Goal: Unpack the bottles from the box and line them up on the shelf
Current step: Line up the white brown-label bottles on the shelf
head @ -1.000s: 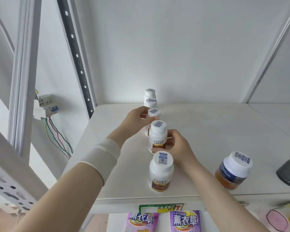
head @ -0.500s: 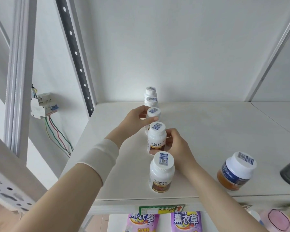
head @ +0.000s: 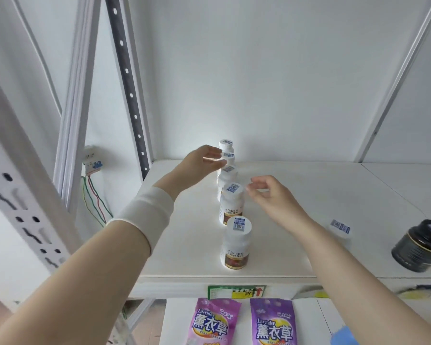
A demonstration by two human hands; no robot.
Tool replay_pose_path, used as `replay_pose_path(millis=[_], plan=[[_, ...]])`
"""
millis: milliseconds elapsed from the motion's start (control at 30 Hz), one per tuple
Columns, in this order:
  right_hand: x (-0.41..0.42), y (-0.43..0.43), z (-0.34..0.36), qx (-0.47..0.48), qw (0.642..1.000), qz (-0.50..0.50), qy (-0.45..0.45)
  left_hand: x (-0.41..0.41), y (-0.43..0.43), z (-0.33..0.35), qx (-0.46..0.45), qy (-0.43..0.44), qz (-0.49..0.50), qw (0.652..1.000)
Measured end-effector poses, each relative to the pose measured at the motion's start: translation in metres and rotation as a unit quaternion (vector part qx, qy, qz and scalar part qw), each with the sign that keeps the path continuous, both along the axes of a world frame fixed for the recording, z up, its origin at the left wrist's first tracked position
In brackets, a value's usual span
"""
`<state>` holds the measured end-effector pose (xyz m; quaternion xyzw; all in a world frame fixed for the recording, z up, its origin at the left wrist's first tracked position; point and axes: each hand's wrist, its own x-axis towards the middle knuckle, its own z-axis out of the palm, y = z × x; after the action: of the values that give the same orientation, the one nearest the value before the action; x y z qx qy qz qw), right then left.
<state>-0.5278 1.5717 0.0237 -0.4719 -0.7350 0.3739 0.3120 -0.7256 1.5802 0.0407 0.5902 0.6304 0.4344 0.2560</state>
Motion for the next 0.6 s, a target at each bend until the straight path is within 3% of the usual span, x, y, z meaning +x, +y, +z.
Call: replay_pose_path(millis=[100, 167, 300, 533, 600], plan=[[0.006, -0.011, 0.021, 0.059, 0.996, 0.009, -0.062, 0.001, -0.031, 0.021, 0.009, 0.072, 0.055, 0.996], [0.009, -0.024, 0.032, 0.115, 0.984, 0.021, -0.132, 0.004, -0.06, 0.031, 0.006, 0.187, 0.089, 0.978], [0.018, -0.066, 0.046, 0.228, 0.937, 0.048, -0.26, 0.02, -0.13, 0.044, -0.033, 0.454, 0.162, 0.875], [-0.001, -0.154, 0.029, 0.356, 0.865, 0.12, -0.333, 0.041, -0.256, 0.032, -0.105, 0.653, 0.189, 0.726], [-0.016, -0.182, 0.021, 0.371, 0.853, 0.146, -0.337, 0.035, -0.29, 0.027, -0.125, 0.672, 0.197, 0.702]])
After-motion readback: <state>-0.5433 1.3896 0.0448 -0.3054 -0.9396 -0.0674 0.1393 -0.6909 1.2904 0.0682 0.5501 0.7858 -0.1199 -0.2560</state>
